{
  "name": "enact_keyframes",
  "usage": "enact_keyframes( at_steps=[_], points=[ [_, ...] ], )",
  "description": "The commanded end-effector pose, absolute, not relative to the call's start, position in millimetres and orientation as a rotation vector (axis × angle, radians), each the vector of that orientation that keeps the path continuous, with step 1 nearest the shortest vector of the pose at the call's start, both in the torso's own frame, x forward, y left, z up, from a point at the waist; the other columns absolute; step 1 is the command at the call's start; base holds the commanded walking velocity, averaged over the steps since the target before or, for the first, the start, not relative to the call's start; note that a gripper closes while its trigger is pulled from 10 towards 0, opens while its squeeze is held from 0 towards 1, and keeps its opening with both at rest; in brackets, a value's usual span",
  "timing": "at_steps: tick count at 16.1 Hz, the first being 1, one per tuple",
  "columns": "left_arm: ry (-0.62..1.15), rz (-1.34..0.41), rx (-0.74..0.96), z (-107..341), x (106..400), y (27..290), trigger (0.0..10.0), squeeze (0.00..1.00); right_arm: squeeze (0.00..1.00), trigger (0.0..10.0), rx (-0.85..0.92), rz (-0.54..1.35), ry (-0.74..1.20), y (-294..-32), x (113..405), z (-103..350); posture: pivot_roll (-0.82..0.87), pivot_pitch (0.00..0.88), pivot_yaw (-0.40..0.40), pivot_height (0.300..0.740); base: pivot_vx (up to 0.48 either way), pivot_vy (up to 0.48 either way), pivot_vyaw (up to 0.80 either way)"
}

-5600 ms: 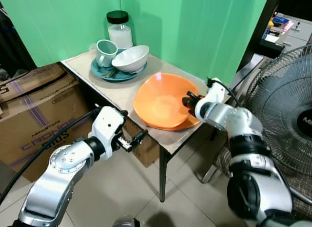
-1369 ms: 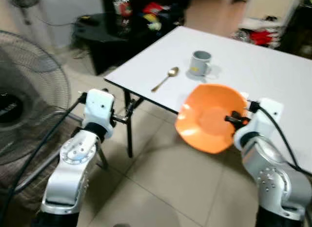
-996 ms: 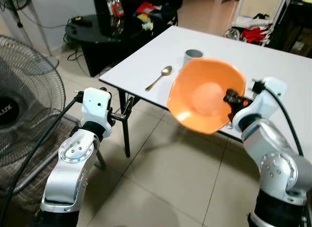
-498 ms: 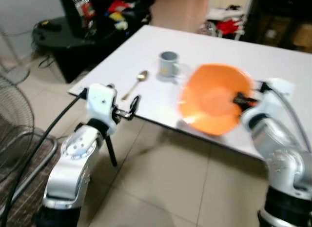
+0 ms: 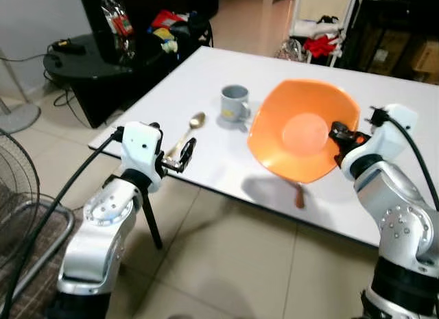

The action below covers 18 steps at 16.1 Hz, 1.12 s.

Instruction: Setting the table

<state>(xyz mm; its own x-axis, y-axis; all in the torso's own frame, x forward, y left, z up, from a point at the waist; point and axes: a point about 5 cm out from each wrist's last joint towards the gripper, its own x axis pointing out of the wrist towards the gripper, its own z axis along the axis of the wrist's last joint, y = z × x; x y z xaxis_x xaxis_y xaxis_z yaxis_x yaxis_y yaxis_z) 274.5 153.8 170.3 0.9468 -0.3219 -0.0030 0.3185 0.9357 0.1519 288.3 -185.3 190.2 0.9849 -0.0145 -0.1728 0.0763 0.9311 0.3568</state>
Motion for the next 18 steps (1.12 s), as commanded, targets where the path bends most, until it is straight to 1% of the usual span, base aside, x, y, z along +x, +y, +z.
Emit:
enact_keyframes(
  at_steps=[1,6,8,14,18],
  points=[
    [-0.021,-0.319,0.156,171,274,158,10.0,0.00,0.00,10.0,0.379,0.016,0.125,-174,291,202,0.08,0.000,0.014,0.740,0.319,0.000,0.00],
    [-0.021,-0.335,0.157,171,274,157,10.0,0.00,0.00,10.0,0.393,-0.007,0.137,-182,295,202,0.08,0.000,0.014,0.740,0.321,0.000,0.00],
    [-0.021,-0.339,0.158,171,274,157,10.0,0.00,0.00,10.0,0.395,-0.009,0.138,-182,295,202,0.08,0.000,0.014,0.740,0.321,0.000,-0.61],
    [-0.021,-0.352,0.170,171,273,157,10.0,0.00,0.00,10.0,0.420,-0.001,0.124,-183,296,204,0.09,0.000,0.014,0.740,0.316,0.000,0.00],
    [-0.022,-0.357,0.172,171,273,157,10.0,0.00,0.00,10.0,0.439,-0.014,0.121,-185,302,203,0.09,0.000,0.012,0.740,0.307,0.000,0.00]
  ],
)
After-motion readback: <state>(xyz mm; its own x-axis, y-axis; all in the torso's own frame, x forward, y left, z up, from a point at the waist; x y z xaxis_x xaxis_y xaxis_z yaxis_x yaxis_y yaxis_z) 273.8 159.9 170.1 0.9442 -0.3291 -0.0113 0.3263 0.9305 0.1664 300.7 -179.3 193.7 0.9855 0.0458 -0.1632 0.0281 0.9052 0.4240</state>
